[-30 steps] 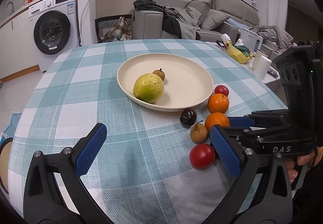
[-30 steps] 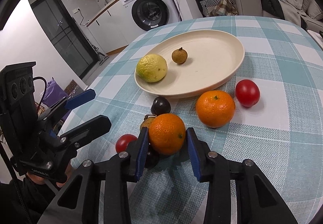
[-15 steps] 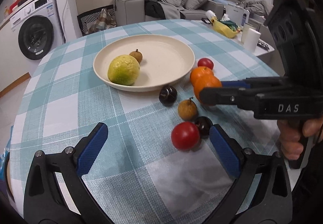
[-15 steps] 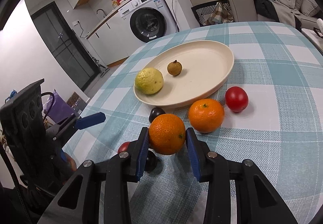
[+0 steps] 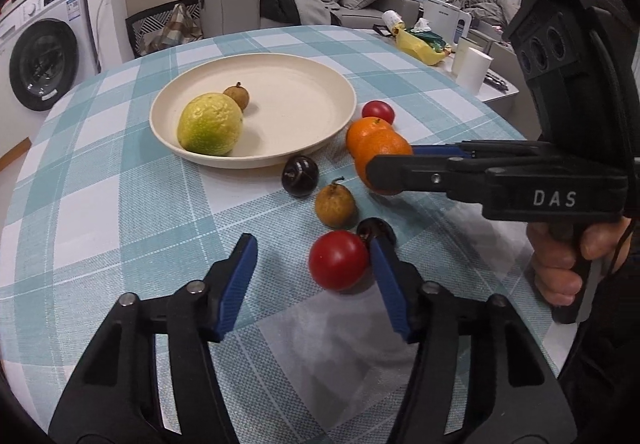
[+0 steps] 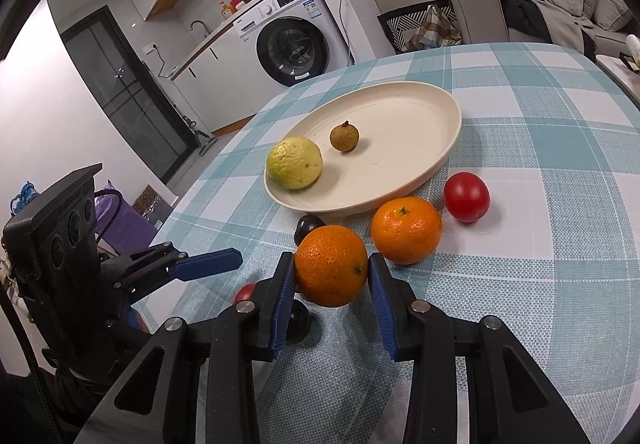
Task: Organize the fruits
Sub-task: 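Lift the orange with the right gripper while the left gripper grasps a red tomato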
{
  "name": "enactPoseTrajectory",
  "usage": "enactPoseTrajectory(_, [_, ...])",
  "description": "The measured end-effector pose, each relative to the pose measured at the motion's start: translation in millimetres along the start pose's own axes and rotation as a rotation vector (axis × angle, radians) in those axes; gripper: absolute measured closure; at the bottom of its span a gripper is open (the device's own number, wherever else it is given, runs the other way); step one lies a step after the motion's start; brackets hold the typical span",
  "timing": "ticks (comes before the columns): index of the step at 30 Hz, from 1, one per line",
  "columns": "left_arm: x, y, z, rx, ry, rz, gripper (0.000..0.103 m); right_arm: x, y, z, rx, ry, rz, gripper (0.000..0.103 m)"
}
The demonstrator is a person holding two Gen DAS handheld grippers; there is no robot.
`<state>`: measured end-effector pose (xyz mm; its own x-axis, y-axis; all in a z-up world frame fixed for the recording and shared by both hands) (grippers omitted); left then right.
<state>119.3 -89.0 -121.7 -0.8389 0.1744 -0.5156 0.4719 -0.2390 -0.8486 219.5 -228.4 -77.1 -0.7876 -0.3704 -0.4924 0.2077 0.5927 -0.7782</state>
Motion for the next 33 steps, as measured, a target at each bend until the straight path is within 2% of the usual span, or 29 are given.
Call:
enactPoseTrajectory(2, [1,0,4,0.031,0.009,-0.002,0.055,0,0,0,-0.001,0.002,0.0,0.066])
enactPoseTrajectory(6, [0,0,12,0.069,0.025,-0.002,0.073,0,0,0,0.0,0.0,0.003,0.066])
enactPoseTrajectory(13, [0,-4,10,0.093,0.001,0.003,0.075,0,0,0,-0.002,0.001,0.004,0.066])
enactPoseTrajectory(19, [-5,-14,2,0.095,-0.028,0.05,0.075,0,0,0,-0.007,-0.004,0.005,0.066])
enactPoseTrajectory(33, [-21,-34,-17,0.031,-0.094,0.165,0.075,-6,-8,1,-0.011,0.001,0.054,0.066])
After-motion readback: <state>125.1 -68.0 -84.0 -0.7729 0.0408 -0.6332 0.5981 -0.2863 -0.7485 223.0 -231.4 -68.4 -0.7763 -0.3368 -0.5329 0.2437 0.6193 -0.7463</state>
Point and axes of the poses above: each gripper's, at about its wrist camera, not at the fingertips, and y roughly the way its jaws point, z to its right, x to its underside, the point moved 10 cm from there along y, roughly the way its jaws point, and after that the axes turned 11 degrees about -z, right-handed, at the moved point
